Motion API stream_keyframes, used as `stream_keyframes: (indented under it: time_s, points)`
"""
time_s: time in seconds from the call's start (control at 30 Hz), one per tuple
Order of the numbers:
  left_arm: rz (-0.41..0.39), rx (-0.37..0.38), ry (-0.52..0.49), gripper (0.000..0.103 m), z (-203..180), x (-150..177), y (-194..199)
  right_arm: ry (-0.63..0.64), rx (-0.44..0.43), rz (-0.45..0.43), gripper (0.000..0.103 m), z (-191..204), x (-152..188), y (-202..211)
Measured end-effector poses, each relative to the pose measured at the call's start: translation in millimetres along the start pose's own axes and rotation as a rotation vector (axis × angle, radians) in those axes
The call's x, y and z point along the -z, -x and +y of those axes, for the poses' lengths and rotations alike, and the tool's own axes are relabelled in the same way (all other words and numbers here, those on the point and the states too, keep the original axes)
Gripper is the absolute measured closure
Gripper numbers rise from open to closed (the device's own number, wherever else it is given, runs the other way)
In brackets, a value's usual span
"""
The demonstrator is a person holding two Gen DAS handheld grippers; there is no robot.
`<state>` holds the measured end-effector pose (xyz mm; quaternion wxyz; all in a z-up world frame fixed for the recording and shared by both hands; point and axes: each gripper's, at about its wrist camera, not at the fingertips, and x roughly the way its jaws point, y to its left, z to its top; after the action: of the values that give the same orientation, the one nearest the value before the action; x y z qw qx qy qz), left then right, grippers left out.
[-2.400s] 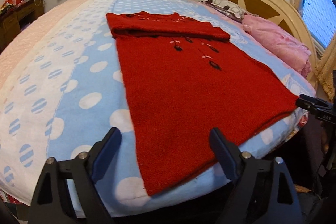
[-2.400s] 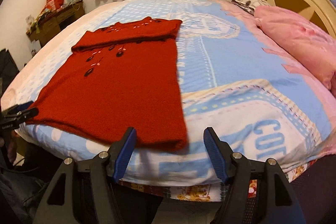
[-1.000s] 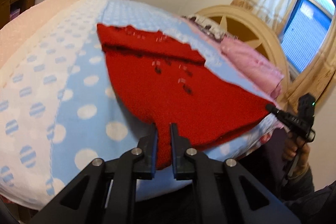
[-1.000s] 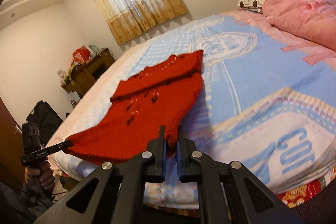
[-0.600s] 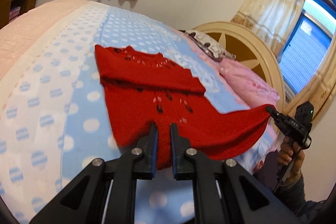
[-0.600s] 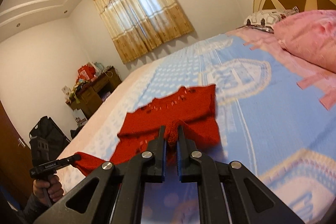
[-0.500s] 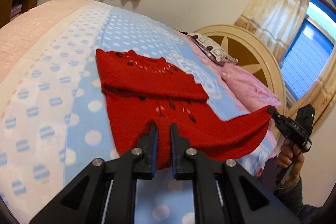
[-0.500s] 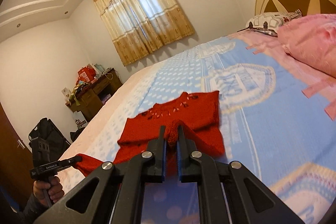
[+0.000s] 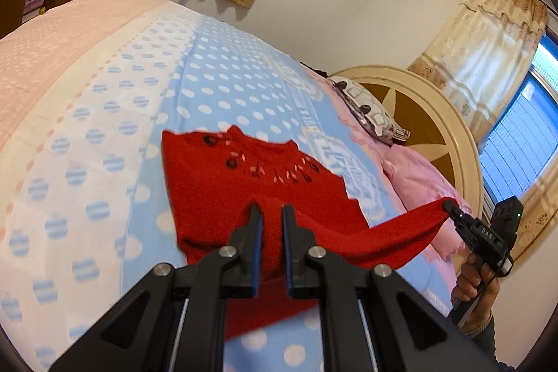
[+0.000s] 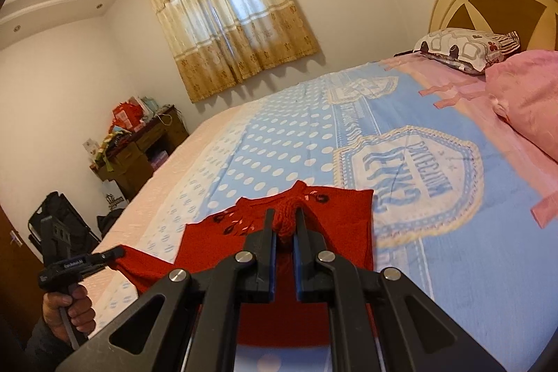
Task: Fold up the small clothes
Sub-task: 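Lift the held hem with both grippers and fold it toward the collar, then open both grippers to release the hem onto the collar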
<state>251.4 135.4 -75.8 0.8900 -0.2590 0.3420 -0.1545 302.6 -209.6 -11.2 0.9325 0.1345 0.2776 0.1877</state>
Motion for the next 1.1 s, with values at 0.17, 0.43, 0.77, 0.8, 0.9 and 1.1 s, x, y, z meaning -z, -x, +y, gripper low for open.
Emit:
stream_keyframes:
  time_s: [0.17, 0.43, 0.77, 0.8, 0.9, 1.1]
  points:
    - [0.004, -0.011, 0.008, 0.093, 8, -26, -25, -0.007, 0.031, 0.029, 0.096, -9, -15, -38]
    - [0.012, -0.047, 0.022, 0.093, 30, -59, -65, -0.016, 0.081, 0.082, 0.096, -25, -41, -107]
    - [0.085, -0.107, 0.057, 0.093, 65, -74, -130, -0.053, 0.163, 0.179, 0.096, -57, -46, -201]
    - [0.093, -0.114, 0.062, 0.093, 69, -74, -137, -0.056, 0.169, 0.187, 0.096, -59, -45, -209]
    - [0.112, -0.127, 0.074, 0.093, 77, -74, -152, -0.051, 0.196, 0.205, 0.096, -64, -42, -228]
    - [0.105, -0.179, 0.063, 0.088, 82, -73, -167, -0.067, 0.248, 0.275, 0.09, -80, -34, -261]
